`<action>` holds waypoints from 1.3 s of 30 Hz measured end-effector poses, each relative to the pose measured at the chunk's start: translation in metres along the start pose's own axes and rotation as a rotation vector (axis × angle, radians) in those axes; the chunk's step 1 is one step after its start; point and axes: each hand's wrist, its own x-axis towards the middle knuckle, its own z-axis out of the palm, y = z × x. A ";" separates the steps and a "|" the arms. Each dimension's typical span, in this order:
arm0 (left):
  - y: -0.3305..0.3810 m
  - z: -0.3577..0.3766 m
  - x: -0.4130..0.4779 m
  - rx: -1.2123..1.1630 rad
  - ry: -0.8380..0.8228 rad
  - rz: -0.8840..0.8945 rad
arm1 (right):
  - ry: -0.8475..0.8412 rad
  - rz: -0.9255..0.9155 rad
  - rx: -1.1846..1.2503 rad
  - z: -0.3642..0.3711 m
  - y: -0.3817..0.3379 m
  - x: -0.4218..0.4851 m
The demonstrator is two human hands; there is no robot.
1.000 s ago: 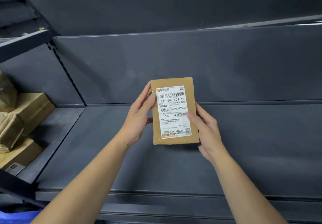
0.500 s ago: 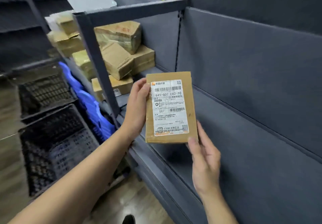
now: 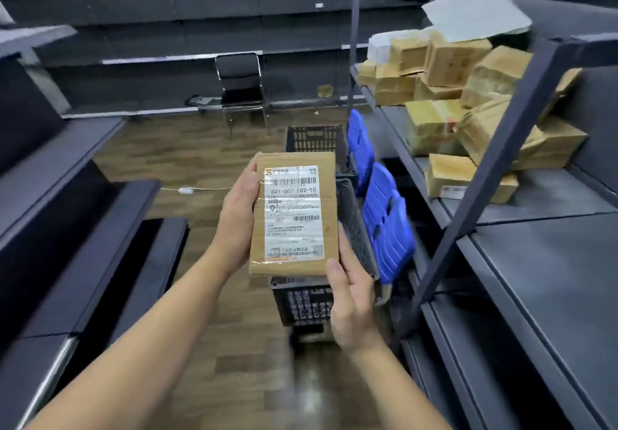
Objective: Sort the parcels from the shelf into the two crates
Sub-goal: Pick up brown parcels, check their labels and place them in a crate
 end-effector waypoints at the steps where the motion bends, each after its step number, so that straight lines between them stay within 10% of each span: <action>1: -0.001 -0.022 0.001 -0.018 -0.017 -0.018 | -0.004 0.005 0.024 0.020 0.007 0.006; 11: -0.030 -0.183 0.045 -0.047 0.005 -0.025 | -0.029 0.063 0.037 0.173 0.071 0.054; 27: -0.086 -0.242 0.290 0.023 -0.046 -0.103 | 0.097 0.143 0.065 0.225 0.179 0.284; 39: -0.147 -0.175 0.473 0.020 -0.452 -0.166 | 0.636 0.168 -0.234 0.195 0.242 0.400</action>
